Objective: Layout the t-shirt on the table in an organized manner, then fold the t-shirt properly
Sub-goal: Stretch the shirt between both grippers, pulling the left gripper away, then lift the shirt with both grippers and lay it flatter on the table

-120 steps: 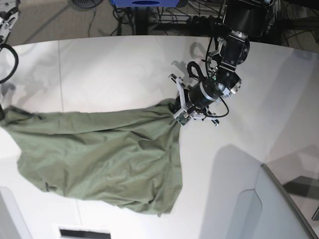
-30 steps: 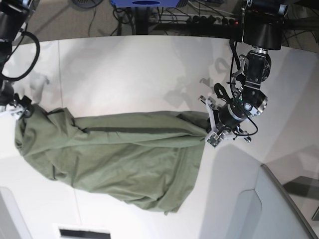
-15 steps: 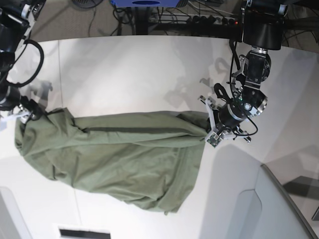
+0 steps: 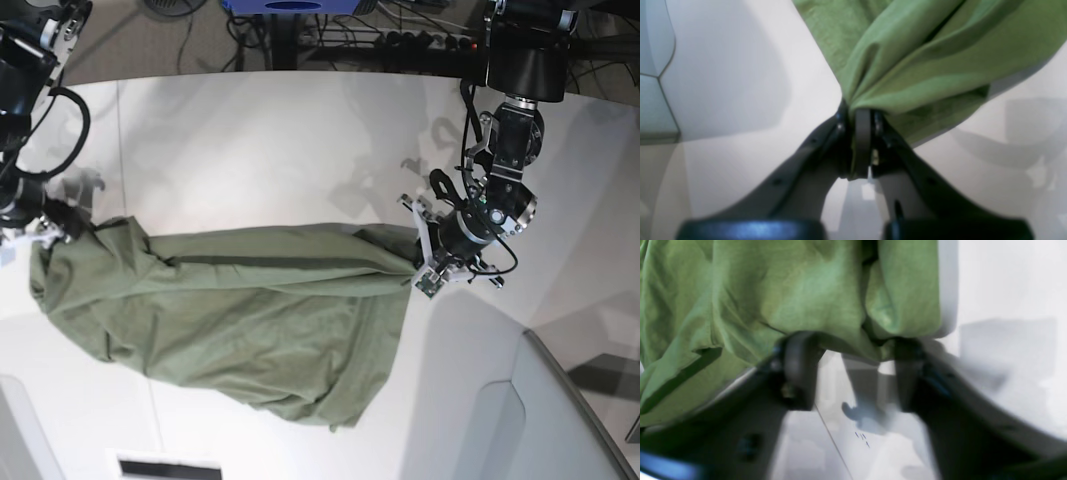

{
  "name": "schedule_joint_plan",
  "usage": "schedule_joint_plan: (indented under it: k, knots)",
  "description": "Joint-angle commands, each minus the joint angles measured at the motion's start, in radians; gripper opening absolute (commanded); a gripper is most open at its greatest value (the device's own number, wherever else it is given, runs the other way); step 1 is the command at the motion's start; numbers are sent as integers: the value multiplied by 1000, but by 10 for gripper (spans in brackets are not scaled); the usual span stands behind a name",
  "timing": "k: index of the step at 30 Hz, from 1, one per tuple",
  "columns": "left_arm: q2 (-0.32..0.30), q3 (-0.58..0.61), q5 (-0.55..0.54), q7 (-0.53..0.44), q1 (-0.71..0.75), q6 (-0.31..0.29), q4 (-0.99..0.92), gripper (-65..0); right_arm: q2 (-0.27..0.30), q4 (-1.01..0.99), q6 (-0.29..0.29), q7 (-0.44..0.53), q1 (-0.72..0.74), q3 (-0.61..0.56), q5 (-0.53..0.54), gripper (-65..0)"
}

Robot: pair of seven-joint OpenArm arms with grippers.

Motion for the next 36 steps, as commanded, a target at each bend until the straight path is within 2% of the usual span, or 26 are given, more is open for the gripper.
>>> schedule_joint_plan:
  k: [1,3,5,9,12,16,22,25,28,30,36]
  knots:
    - [-8,-4,-7,-16,-19,12,17,-650,16,14,10,13,17,3,14,-453]
    - [-8,-4,-7,-16,-19,12,17,-650,15,14,10,13,17,3,14,-518]
    - [-8,-4,-7,-16,-19,12,17,-650,15,14,9,10,17,3,14,-549]
    - [-8,-4,-7,-16,-19,12,17,-650,15,14,9,-74,35,3,20,-645]
    - [-8,-4,-7,-13,-19,12,22,-650,12,69,9,-169,38,9,21,-650]
    - [-18,-6,-7,-12,-17,12,36,-650,-10,251,9,-284,2,13,23,-650]
    - [-73,-6,-7,-9,27,12,211,-650,-37,544,9,-508,-35,138,23,-650]
    - [-91,-6,-6,-7,47,12,274,-650,-37,635,9,-576,-40,167,23,-650]
    - [-105,-6,22,-7,43,12,274,-650,-22,644,9,-579,-38,167,18,-650]
    - [-97,-4,73,-9,32,12,226,-650,-4,581,9,-560,-1,162,18,-650]
    - [-36,51,155,-9,-75,12,103,-650,81,271,9,-355,143,-43,17,-650]
